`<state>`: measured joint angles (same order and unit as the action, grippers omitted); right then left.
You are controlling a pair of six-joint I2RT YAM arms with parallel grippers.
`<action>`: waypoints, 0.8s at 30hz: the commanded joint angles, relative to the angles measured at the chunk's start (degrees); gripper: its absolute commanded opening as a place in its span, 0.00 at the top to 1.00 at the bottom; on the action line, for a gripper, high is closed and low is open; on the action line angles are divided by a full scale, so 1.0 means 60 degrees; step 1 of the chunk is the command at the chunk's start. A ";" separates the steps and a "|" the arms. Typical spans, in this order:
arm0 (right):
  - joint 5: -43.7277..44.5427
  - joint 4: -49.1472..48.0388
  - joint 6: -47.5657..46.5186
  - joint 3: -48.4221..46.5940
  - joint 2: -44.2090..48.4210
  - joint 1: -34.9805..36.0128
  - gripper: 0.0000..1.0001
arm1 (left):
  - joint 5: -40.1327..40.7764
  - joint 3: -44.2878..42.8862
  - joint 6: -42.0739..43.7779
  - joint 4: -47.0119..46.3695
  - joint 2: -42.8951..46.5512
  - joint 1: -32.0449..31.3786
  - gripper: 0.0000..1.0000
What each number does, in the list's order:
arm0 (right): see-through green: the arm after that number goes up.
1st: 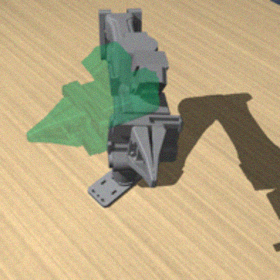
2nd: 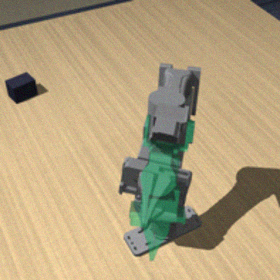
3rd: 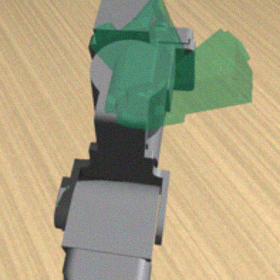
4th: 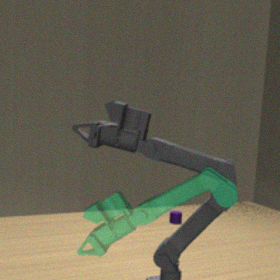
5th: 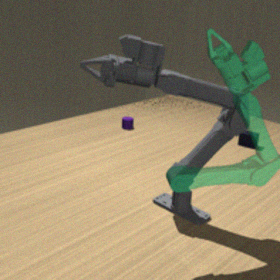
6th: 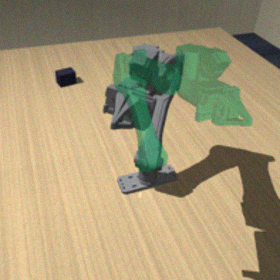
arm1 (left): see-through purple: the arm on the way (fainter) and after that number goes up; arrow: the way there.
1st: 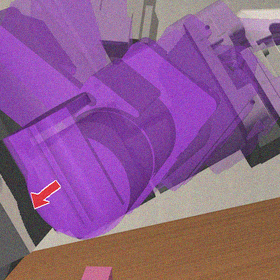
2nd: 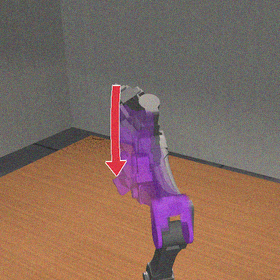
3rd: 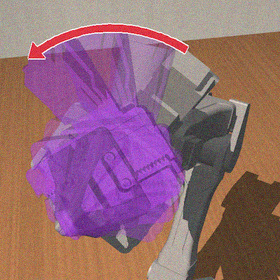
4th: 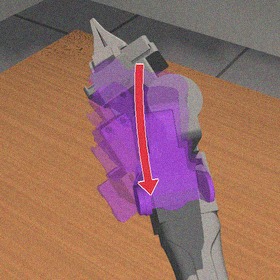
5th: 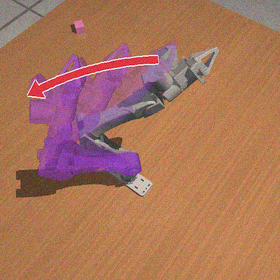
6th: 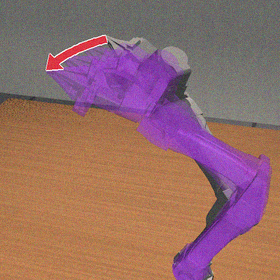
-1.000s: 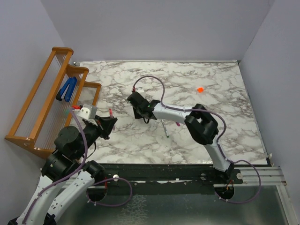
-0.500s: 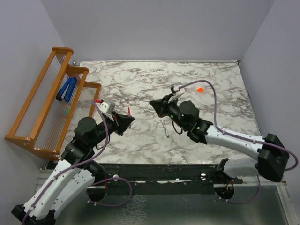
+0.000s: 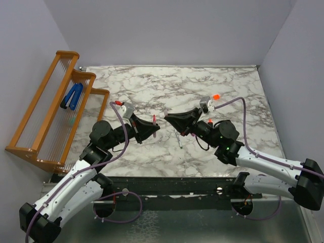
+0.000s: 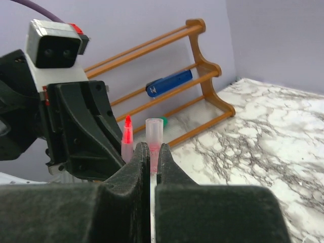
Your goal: Insert the pens into the pen caps
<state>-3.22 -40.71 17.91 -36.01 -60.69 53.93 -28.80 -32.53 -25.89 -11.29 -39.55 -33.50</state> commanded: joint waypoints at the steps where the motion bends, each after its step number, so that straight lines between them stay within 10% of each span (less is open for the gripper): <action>1: -0.0697 -0.1102 -0.0177 0.0084 0.0126 0.0035 1.00 | -0.0817 -0.0056 -0.0335 -0.0797 -0.0146 -0.0057 1.00; 24: -0.0925 -0.2126 0.0111 -0.1056 -0.1242 0.0030 0.99 | -0.1148 0.0293 -0.0724 -0.1536 -0.0327 -0.0056 1.00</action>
<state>-7.20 -51.24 18.13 -40.62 -67.42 53.93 -34.09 -31.86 -29.80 -18.35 -41.39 -33.52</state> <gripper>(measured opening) 0.043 0.063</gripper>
